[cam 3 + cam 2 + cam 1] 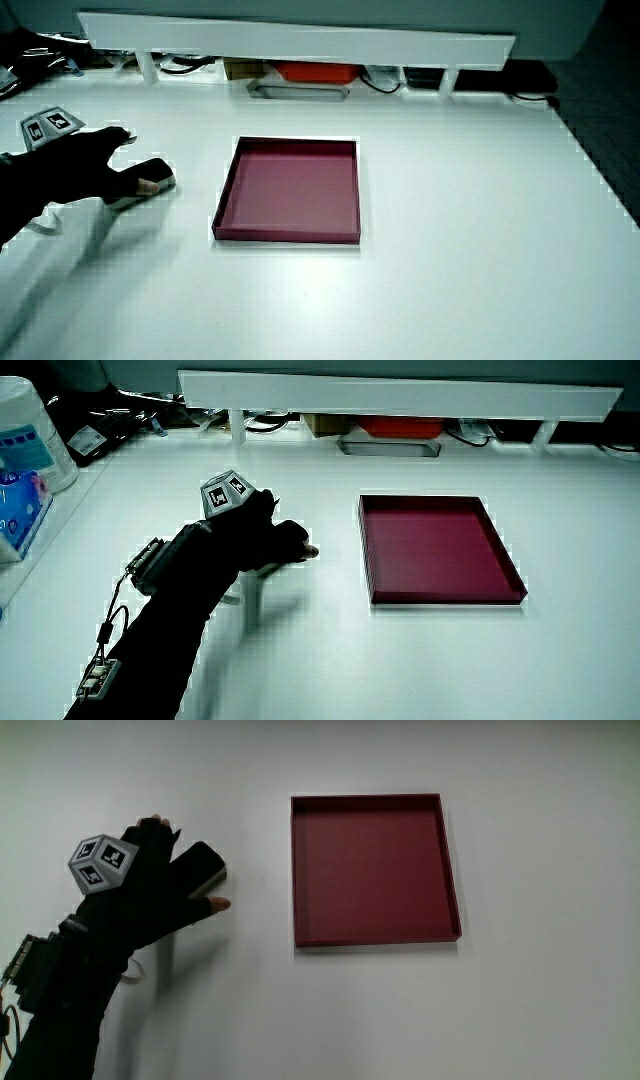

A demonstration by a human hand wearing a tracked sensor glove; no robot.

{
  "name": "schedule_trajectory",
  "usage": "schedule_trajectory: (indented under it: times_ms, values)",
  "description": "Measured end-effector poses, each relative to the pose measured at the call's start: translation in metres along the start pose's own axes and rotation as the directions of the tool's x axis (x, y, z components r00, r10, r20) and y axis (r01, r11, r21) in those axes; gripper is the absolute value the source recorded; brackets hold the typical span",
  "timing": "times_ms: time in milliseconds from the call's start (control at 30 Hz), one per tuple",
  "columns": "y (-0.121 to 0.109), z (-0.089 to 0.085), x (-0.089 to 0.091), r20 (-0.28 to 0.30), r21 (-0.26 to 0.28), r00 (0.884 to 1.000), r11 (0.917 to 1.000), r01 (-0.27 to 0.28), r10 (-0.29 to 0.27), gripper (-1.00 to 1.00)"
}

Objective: Pick eraser

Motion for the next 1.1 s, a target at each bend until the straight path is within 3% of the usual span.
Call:
schedule_trajectory:
  times_ms: [367, 600, 733, 833, 933, 1100]
  values:
    - [0.027, -0.018, -0.03, -0.019, -0.067, 0.992, 0.9897, -0.126, 0.125, 0.0]
    - [0.027, -0.019, -0.031, -0.014, -0.076, 0.992, 0.9894, -0.124, 0.124, 0.0]
    - [0.027, -0.019, -0.033, -0.017, -0.064, 0.992, 0.99, -0.126, 0.125, 0.0]
    - [0.027, -0.019, -0.035, -0.001, -0.051, 0.993, 0.9918, -0.118, 0.118, 0.11]
    - [0.024, -0.017, -0.034, 0.0, 0.004, 0.995, 0.9949, -0.1, 0.1, 0.21]
    - [0.023, -0.017, -0.035, 0.015, 0.05, 0.997, 0.9955, -0.081, 0.08, 0.39]
